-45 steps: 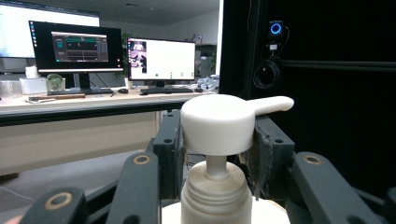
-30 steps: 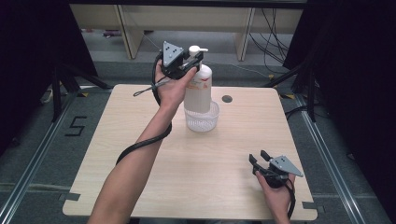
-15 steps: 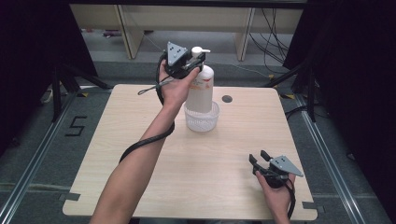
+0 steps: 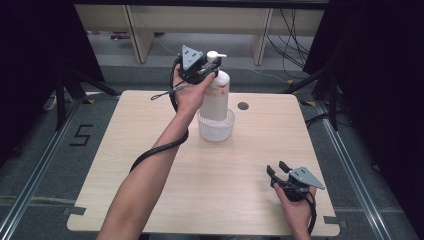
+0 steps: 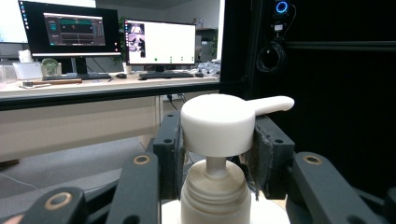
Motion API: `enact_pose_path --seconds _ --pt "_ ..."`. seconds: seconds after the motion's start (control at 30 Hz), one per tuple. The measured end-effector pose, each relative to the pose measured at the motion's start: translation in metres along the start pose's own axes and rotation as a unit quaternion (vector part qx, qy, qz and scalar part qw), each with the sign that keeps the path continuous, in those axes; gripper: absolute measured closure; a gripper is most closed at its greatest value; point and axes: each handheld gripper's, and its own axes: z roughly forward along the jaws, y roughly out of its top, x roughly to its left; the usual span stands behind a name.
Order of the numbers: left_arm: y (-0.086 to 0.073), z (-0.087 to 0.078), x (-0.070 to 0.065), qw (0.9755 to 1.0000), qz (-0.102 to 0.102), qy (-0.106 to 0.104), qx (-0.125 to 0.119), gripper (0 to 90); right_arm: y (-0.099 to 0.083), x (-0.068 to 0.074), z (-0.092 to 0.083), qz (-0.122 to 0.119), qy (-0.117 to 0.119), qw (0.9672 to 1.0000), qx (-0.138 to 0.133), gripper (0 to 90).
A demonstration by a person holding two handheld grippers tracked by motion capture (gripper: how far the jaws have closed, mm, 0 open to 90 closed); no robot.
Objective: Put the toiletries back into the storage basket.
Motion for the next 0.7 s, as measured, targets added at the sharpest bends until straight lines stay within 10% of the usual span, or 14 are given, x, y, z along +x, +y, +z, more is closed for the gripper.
enact_pose_path --seconds 0.7 --pt "-0.009 0.010 -0.011 0.9999 0.006 -0.004 0.012 59.3 0.001 0.000 -0.001 -0.003 0.005 1.0000 0.001 46.9"
